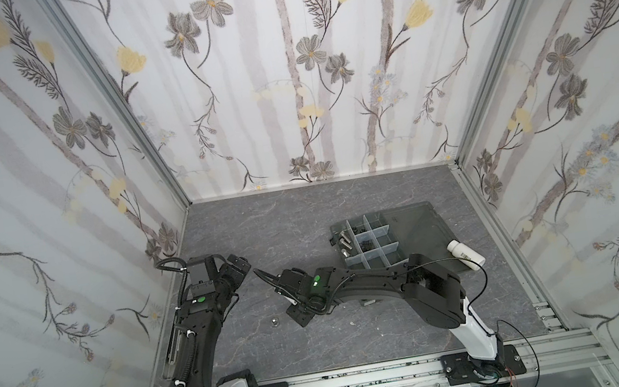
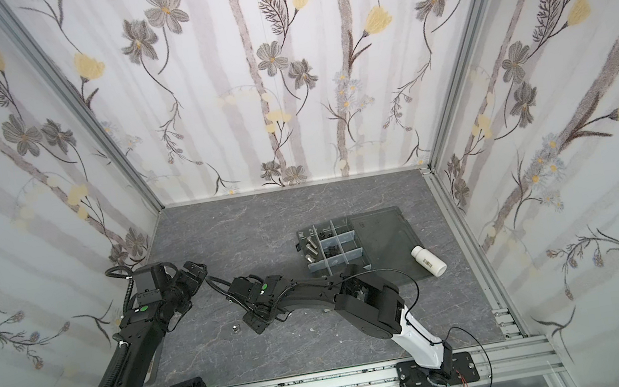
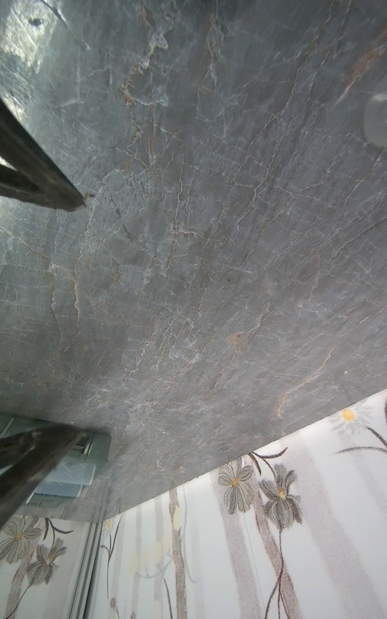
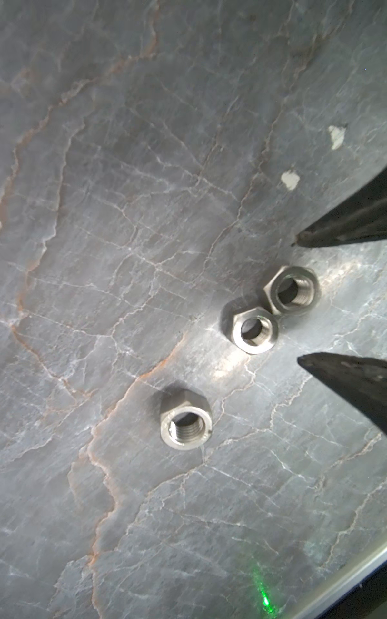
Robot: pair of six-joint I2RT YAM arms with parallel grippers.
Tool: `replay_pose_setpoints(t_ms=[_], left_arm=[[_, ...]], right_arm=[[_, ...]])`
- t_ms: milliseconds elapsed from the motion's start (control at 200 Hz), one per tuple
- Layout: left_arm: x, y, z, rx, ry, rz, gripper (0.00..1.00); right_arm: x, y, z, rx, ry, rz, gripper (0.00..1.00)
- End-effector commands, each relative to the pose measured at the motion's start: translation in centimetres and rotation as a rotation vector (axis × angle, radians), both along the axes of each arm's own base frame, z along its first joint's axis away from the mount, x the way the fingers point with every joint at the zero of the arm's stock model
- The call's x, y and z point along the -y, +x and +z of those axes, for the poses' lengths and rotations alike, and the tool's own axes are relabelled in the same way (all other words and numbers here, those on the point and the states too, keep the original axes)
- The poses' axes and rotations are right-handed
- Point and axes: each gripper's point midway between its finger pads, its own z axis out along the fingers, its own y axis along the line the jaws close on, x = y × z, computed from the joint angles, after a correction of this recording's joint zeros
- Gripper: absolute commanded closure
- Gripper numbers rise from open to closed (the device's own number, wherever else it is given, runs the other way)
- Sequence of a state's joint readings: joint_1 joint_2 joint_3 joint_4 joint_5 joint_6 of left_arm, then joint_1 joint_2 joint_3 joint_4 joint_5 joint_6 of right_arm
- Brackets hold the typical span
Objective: Sort the screws and nuts into containers
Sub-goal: Pick up the nut from the bottom-center of the table.
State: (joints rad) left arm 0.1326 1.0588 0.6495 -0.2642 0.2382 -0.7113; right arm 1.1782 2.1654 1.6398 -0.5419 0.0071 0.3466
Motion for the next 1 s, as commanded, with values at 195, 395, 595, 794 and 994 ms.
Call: replay_pose_setpoints(t_ms=[195,395,595,794,994], left_arm=[[-0.1,0.3,0.3,0.022,-0.007,0.006,0.00],[-0.1,0.3,0.3,0.022,-0.008,0.004,0.00],[0.0,0.3,0.3,0.018,-0.008,0.002,0.00],[0.0,0.4,0.2,0.017,-0.009,-0.001,0.00],[0.0,0.4,0.3,0.016,-0.007,-0.001,0.00]], right_arm=[[0.4,0.3,-0.7,0.018,-0.030,-0.004,0.56],[0.4,0.7,-0.9,0.037,-0.042,-0.007,0.56],[0.3,1.1,-1.2,0.050,-0.053,-0.008,0.58],[0.3,1.3,-1.8,0.056,-0.071,-0.008,0.65],[0.6,1.3,-2.1,0.061,-0.089,-0.006,0.72]])
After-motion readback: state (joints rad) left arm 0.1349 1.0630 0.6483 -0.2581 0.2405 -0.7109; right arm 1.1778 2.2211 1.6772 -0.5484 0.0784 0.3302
